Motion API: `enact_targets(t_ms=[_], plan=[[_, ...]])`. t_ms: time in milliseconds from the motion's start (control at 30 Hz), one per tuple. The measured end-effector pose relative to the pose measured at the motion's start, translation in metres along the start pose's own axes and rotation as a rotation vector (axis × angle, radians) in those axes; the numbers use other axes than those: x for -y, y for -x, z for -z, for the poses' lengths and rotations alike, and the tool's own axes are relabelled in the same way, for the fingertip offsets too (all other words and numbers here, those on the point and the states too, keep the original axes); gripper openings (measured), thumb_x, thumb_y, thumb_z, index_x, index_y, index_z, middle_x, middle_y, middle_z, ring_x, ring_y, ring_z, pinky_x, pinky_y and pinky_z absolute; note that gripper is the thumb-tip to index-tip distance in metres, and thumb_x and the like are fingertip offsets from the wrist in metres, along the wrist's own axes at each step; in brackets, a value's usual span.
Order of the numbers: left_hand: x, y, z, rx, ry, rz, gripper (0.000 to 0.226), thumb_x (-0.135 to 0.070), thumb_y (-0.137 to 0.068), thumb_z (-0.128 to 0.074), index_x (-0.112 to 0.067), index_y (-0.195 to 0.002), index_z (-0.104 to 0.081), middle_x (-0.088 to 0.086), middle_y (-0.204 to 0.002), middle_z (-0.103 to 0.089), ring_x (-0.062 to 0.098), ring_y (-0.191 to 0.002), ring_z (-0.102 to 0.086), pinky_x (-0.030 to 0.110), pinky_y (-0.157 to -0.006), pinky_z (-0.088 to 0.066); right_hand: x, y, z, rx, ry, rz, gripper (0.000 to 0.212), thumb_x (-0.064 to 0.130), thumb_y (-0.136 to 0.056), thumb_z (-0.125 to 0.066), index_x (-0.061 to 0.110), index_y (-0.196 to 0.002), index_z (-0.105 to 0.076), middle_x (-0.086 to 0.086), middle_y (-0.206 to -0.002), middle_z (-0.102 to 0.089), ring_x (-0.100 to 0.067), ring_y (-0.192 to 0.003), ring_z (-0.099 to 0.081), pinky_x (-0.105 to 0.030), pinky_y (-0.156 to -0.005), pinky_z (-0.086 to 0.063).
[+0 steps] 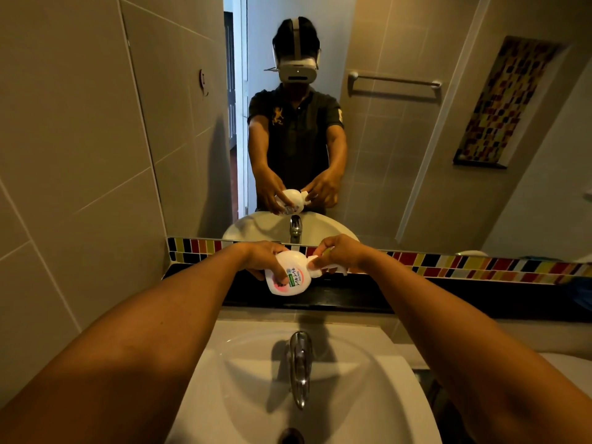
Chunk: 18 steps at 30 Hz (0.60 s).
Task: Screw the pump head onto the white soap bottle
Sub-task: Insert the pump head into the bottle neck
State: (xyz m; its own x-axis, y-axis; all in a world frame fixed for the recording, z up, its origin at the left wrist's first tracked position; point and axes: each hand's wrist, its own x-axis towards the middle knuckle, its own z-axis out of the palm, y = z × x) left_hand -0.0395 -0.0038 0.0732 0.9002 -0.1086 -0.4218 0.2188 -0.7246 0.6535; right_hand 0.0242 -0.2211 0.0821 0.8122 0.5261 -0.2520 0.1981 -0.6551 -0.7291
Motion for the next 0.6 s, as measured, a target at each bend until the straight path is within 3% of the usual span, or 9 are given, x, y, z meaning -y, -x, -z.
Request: enact_targets(t_ms=[100,133,233,333,400,500,600], plan=[[0.001,0.000,-0.002,0.001,0.002,-0.015,0.066,-0.010,-0.076,-0.079,-0.021,-0.134,-0.051,0.009,-0.132,-0.061,0.031,-0.122,-0.058,0.048,-0.099,-0.053,0.001,0.005,-0.001,0.027,-0.048,-0.078,0.044,0.040,-0.080,-0.076,0.004,-0.105,-0.070,-0.014,-0.091,-0.075,-0.019,-0.069,-0.069,-0.030,-0.064,-0.058],[0.001,0.000,-0.002,-0.003,0.006,-0.018,0.066,-0.009,-0.075,-0.079,-0.021,-0.134,-0.051,0.009,-0.131,-0.061,0.032,-0.122,-0.058,0.048,-0.099,-0.053,0.001,0.007,-0.001,0.046,-0.070,-0.136,0.046,0.044,-0.082,-0.073,0.006,-0.107,-0.068,-0.013,-0.088,-0.076,-0.018,-0.065,-0.069,-0.027,-0.061,-0.056],[0.003,-0.002,-0.005,-0.014,0.021,-0.022,0.066,-0.007,-0.074,-0.080,-0.022,-0.132,-0.051,0.008,-0.129,-0.061,0.032,-0.122,-0.057,0.047,-0.099,-0.054,0.001,0.011,-0.001,0.126,-0.188,-0.265,0.050,0.051,-0.087,-0.064,0.008,-0.111,-0.064,-0.014,-0.085,-0.074,-0.019,-0.066,-0.064,-0.036,-0.078,-0.054],[0.004,-0.002,-0.005,-0.011,0.035,-0.024,0.066,-0.008,-0.075,-0.079,-0.021,-0.133,-0.051,0.009,-0.131,-0.061,0.032,-0.122,-0.057,0.049,-0.100,-0.053,0.000,0.014,0.000,0.165,-0.373,-0.279,0.052,0.056,-0.088,-0.058,0.011,-0.112,-0.058,-0.016,-0.092,-0.068,-0.019,-0.069,-0.062,-0.038,-0.075,-0.057],[0.005,-0.002,-0.005,-0.014,0.069,-0.018,0.067,-0.009,-0.075,-0.080,-0.021,-0.134,-0.051,0.009,-0.131,-0.061,0.032,-0.122,-0.057,0.050,-0.099,-0.053,-0.003,0.017,0.005,0.206,-0.570,-0.258,0.052,0.052,-0.087,-0.062,0.010,-0.116,-0.056,-0.018,-0.098,-0.066,-0.023,-0.074,-0.067,-0.042,-0.073,-0.060],[0.010,-0.002,-0.004,-0.029,0.149,-0.006,0.067,-0.015,-0.074,-0.081,-0.023,-0.134,-0.052,0.009,-0.130,-0.062,0.032,-0.120,-0.060,0.050,-0.097,-0.054,-0.010,0.021,0.011,0.271,-0.796,-0.170,0.036,0.032,-0.090,-0.063,0.007,-0.116,-0.060,-0.021,-0.106,-0.065,-0.028,-0.085,-0.068,-0.047,-0.084,-0.060],[0.013,-0.001,-0.005,-0.034,0.218,-0.010,0.063,-0.017,-0.075,-0.081,-0.024,-0.131,-0.054,0.008,-0.125,-0.065,0.030,-0.115,-0.063,0.045,-0.093,-0.057,-0.016,0.024,0.009,0.278,-0.873,-0.074,0.036,0.008,-0.089,-0.062,0.006,-0.124,-0.054,-0.023,-0.114,-0.062,-0.028,-0.090,-0.068,-0.042,-0.086,-0.058]])
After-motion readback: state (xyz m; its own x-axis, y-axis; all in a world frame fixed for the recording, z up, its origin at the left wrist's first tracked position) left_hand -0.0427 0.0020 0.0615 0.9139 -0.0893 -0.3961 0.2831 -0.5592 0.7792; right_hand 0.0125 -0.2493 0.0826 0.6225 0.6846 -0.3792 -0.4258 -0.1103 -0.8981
